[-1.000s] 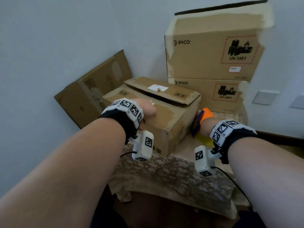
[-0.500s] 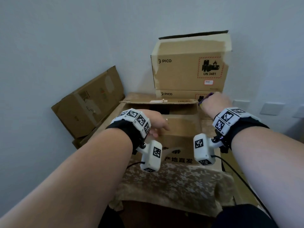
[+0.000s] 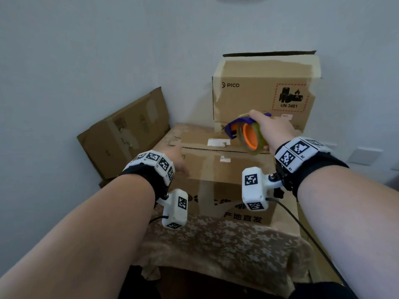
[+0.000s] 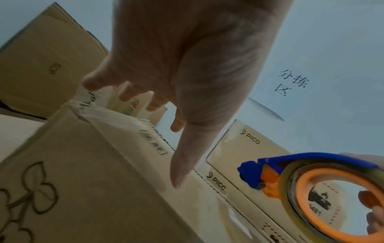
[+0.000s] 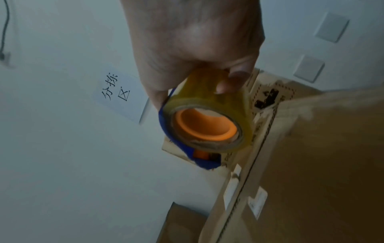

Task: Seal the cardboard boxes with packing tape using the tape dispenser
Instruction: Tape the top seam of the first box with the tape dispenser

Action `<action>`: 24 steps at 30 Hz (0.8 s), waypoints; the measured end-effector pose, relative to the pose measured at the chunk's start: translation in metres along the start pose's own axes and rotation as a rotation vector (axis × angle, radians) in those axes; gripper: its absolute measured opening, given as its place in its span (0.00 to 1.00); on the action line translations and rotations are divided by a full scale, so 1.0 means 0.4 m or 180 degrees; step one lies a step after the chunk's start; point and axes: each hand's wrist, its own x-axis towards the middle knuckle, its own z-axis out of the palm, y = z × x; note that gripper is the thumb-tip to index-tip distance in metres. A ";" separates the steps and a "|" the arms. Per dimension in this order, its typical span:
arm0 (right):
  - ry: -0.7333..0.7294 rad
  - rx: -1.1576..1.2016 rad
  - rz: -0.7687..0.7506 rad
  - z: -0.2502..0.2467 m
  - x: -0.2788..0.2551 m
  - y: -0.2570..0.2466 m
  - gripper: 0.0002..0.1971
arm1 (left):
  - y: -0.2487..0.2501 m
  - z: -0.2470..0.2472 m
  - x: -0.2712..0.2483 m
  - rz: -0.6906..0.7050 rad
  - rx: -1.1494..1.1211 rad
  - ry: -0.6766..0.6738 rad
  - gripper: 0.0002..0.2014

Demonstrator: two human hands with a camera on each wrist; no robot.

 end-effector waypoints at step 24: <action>-0.1279 0.0902 0.0767 0.206 0.113 0.076 0.22 | -0.036 -0.031 0.133 0.0365 -0.0139 -0.0181 0.38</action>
